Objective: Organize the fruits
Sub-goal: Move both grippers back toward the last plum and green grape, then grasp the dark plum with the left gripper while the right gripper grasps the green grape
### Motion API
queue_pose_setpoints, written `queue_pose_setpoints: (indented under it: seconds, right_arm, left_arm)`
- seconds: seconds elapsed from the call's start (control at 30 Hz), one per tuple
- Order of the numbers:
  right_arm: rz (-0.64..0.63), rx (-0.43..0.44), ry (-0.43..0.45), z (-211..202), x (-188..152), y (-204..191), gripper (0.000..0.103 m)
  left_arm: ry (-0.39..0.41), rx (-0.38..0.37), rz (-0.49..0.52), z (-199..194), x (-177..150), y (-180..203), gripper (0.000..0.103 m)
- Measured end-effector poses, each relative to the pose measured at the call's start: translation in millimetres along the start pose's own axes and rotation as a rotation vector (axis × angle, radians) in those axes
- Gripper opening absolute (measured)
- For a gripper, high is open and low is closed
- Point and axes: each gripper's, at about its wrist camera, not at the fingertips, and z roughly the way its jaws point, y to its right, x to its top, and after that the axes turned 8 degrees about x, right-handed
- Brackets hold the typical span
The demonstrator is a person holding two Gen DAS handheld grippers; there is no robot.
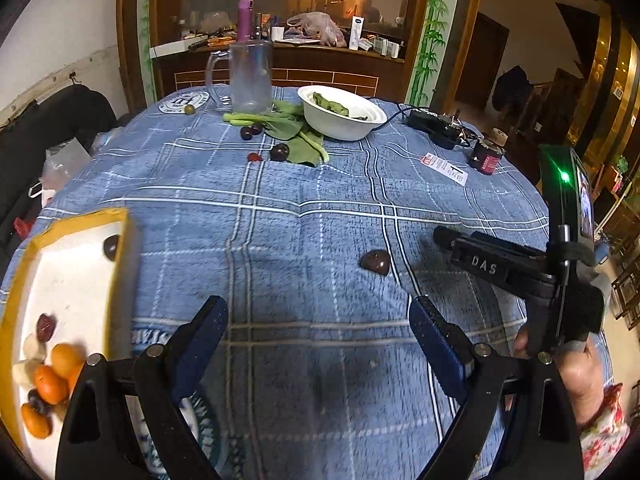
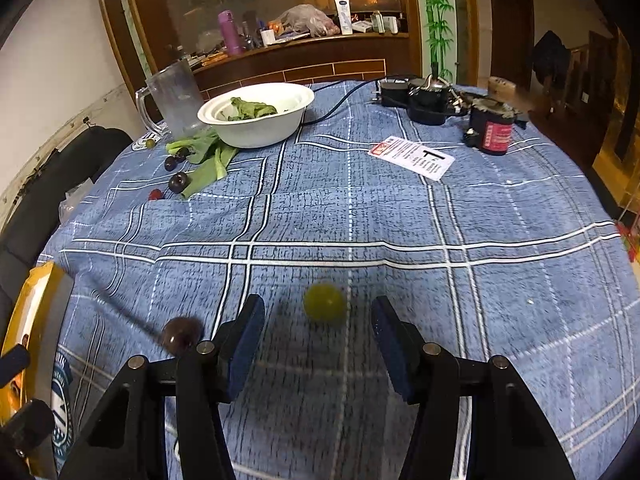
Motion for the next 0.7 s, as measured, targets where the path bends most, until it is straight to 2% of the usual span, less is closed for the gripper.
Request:
queue_pose_setpoints:
  seconds: [0.1, 0.23, 0.27, 0.37, 0.43, 0.53, 0.7]
  right_arm:
    - [0.0, 0.01, -0.012, 9, 1, 2, 0.059]
    - [0.001, 0.023, -0.021, 14, 0, 5, 0.059]
    - [-0.001, 0.026, -0.022, 15, 0, 5, 0.059]
    - [-0.012, 0.03, -0.024, 16, 0, 4, 0.047]
    - [-0.024, 0.034, -0.029, 17, 1, 3, 0.03]
    - [-0.01, 0.044, -0.028, 16, 1, 7, 0.025]
    - [0.045, 0.073, -0.023, 10, 0, 19, 0.025]
  left_arm:
    - [-0.009, 0.0, 0.02, 19, 6, 10, 0.091]
    - [-0.018, -0.042, 0.037, 38, 12, 20, 0.091]
    - [-0.015, -0.045, 0.044, 42, 14, 23, 0.088]
    - [-0.012, -0.058, 0.07, 49, 16, 30, 0.071]
    - [-0.013, -0.07, 0.089, 53, 17, 35, 0.064]
    - [-0.014, -0.068, 0.108, 60, 17, 40, 0.063]
    - [-0.027, -0.064, 0.144, 76, 17, 50, 0.063]
